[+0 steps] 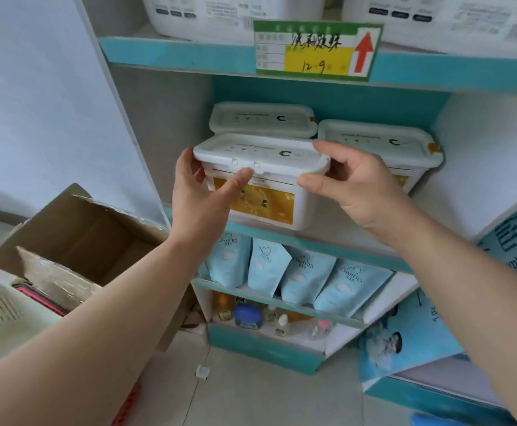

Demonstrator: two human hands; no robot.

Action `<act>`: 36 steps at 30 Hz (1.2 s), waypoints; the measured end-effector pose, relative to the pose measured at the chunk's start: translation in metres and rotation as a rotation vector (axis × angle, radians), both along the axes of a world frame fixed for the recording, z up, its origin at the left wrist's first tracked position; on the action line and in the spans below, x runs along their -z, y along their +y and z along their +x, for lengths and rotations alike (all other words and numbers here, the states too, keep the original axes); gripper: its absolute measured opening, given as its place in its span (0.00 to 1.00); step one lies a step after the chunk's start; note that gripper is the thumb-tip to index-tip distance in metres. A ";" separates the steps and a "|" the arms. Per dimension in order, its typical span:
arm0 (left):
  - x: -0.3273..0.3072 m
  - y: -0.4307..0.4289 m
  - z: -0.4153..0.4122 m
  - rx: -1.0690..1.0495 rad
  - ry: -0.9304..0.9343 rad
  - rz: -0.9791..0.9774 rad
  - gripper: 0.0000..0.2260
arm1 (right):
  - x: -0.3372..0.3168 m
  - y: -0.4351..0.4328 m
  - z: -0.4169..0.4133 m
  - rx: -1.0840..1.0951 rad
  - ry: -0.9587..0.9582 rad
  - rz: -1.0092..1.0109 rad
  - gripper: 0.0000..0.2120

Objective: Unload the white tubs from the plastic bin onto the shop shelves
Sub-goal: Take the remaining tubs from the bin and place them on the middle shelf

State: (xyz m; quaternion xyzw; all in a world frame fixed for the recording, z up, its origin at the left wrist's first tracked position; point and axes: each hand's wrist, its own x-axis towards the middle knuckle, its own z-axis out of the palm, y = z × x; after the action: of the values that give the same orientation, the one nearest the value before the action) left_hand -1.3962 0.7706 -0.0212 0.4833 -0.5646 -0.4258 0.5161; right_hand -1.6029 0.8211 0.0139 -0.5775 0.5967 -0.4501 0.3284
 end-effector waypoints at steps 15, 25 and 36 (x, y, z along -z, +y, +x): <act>0.003 0.012 -0.001 -0.079 -0.370 -0.009 0.33 | 0.014 0.025 0.025 0.169 0.446 -0.036 0.35; -0.007 0.137 -0.079 0.299 -0.928 -0.426 0.20 | 0.020 0.191 -0.044 0.236 0.770 0.145 0.30; 0.015 0.317 -0.312 0.875 -0.848 -0.643 0.18 | 0.043 0.445 -0.227 0.640 0.857 0.445 0.26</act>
State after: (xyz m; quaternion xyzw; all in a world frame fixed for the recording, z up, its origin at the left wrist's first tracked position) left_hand -1.7077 1.0879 -0.0364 0.1585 -0.9592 -0.1804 0.1489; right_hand -1.8302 1.2664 -0.0292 -0.4160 0.9017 -0.1167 0.0186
